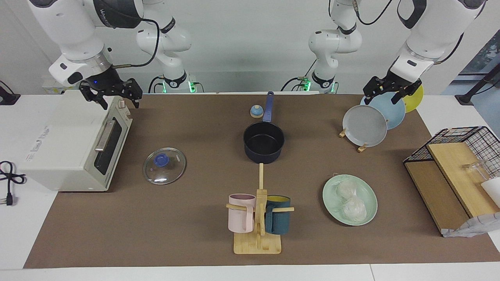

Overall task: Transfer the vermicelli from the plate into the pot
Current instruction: 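Reach the left gripper to the vermicelli while the right gripper reaches the lid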

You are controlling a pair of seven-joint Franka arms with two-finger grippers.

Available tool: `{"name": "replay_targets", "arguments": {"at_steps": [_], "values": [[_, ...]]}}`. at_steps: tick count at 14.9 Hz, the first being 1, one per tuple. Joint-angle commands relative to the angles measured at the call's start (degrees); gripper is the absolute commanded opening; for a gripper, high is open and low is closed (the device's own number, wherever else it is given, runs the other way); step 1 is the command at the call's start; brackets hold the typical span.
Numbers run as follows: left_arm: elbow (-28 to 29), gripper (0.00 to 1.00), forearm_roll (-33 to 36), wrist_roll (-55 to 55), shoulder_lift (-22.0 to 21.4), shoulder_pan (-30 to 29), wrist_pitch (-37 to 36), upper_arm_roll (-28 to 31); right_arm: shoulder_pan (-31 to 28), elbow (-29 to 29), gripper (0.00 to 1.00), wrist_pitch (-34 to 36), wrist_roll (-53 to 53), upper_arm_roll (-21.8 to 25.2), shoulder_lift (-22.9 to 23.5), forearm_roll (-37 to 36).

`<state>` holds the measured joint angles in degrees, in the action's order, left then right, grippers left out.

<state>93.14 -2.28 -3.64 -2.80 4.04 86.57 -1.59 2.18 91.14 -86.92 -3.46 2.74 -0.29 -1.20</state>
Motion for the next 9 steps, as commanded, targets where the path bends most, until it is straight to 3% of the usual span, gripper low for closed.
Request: {"name": "replay_targets", "arguments": {"at_steps": [1,9], "values": [[1.2,1.00,1.5,0.2,-1.2,-0.5,1.1,0.1,-0.1,0.0,1.00,0.5,-1.6,-0.2,-0.7,1.1],[1.2,1.00,1.5,0.1,-1.3,-0.6,1.1,0.1,-0.1,-0.1,1.00,0.1,-1.4,-0.3,-0.7,1.1]]}}
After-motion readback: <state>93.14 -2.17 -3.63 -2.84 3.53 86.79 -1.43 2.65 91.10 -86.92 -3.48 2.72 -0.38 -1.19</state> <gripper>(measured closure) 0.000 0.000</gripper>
